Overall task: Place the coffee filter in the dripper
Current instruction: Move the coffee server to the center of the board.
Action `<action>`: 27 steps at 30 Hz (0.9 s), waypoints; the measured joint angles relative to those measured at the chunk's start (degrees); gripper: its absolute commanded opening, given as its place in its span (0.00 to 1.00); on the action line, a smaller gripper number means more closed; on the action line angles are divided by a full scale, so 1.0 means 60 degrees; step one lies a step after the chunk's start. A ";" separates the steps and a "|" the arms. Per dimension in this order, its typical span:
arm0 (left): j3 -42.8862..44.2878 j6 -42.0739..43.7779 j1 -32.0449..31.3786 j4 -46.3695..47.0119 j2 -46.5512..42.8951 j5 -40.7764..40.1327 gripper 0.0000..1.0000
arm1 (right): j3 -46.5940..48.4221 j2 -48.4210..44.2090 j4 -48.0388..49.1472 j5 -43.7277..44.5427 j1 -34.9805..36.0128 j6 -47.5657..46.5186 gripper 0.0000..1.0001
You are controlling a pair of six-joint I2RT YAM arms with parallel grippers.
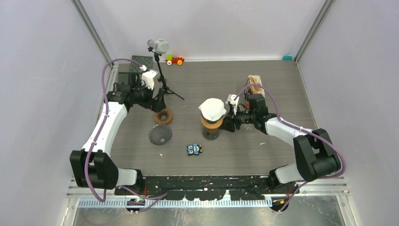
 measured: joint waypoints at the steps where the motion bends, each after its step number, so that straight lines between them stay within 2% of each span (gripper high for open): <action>1: 0.0000 0.0000 0.0000 0.0000 0.0000 0.0000 1.00 | 0.0000 0.0025 0.0047 0.0018 0.0044 0.0011 0.44; 18: 0.0062 0.0044 0.0000 -0.0390 0.0000 -0.0648 1.00 | 0.0036 0.0936 0.1308 0.0594 0.0903 0.0758 0.44; 27: 0.0069 0.0295 0.0000 -0.0637 -0.0219 -0.1206 1.00 | 0.0605 0.1792 0.2004 0.1111 0.1424 0.1188 0.44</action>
